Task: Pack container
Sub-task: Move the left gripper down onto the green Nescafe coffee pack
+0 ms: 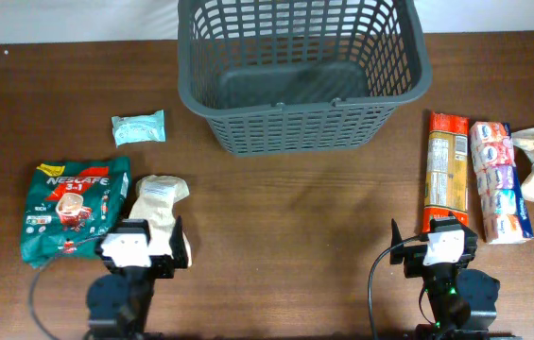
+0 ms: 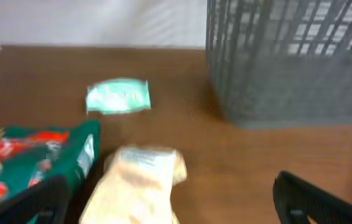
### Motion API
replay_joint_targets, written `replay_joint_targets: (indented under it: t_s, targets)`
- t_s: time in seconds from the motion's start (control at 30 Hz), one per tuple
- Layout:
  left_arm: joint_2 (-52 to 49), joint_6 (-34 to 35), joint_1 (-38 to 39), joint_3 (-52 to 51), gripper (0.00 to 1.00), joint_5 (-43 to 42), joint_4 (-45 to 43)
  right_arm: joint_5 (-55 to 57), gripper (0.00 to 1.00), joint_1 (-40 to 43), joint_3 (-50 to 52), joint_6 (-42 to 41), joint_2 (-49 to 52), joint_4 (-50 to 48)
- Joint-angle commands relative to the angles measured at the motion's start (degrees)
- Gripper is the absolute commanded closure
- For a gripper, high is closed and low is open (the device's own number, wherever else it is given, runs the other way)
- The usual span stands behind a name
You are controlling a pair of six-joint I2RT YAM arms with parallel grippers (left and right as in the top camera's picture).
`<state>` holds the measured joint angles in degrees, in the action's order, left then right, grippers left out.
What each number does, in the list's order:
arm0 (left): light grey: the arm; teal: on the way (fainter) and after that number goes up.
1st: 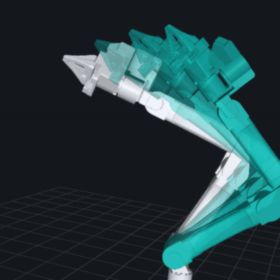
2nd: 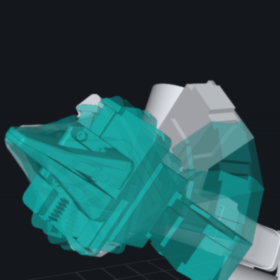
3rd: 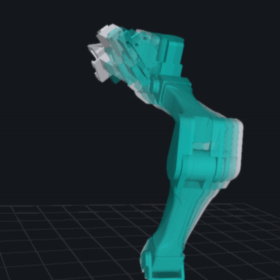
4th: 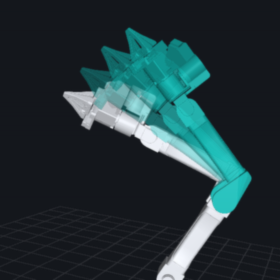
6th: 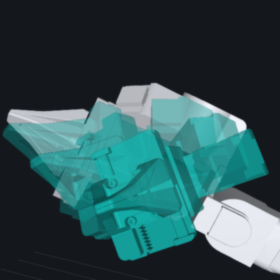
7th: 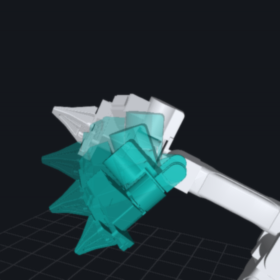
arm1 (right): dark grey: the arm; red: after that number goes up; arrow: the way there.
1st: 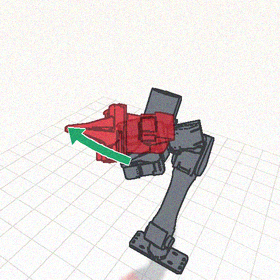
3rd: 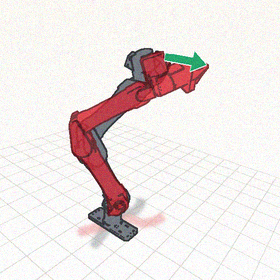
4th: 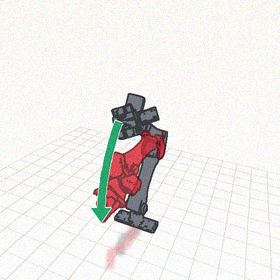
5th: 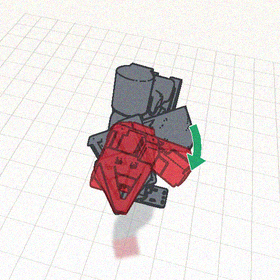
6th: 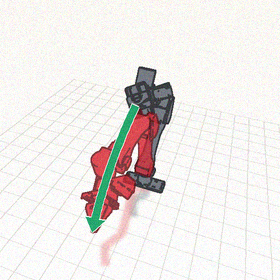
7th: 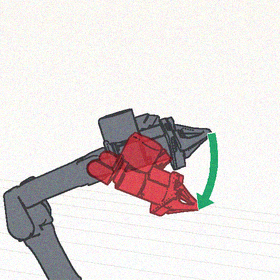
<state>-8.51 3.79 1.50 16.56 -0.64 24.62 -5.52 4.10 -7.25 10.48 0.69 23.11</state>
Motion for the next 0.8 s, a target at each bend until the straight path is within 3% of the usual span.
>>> replay_joint_targets:
  t_s: [0.0,0.13,0.3,0.4,0.53,0.67,0.77]
  targets:
    - [-8.15,2.82,-0.15,14.34,0.01,1.31,4.59,-0.26,0.01,0.44,0.48,-0.44,-0.48,-0.20]
    - [-23.08,1.20,-0.15,32.28,0.01,3.93,15.89,-0.26,0.01,0.44,0.48,-0.44,-0.48,-0.20]
    - [-42.69,-9.55,-0.15,56.98,0.01,3.93,35.69,-0.26,0.01,0.44,0.48,-0.44,-0.48,-0.20]
    - [-47.25,-9.49,-0.15,64.52,0.01,2.80,44.26,-0.26,0.01,0.44,0.48,-0.44,-0.48,-0.20]
    - [-48.50,-11.61,-0.15,65.02,0.01,5.88,49.00,-0.26,0.01,0.44,0.48,-0.44,-0.48,-0.20]
    - [-53.40,-5.46,-1.29,64.96,0.01,17.90,53.48,-0.26,0.01,0.44,0.48,-0.44,-0.48,-0.20]
    - [-58.73,-0.57,-2.71,64.67,0.01,22.32,53.64,-0.26,0.01,0.44,0.48,-0.44,-0.48,-0.20]
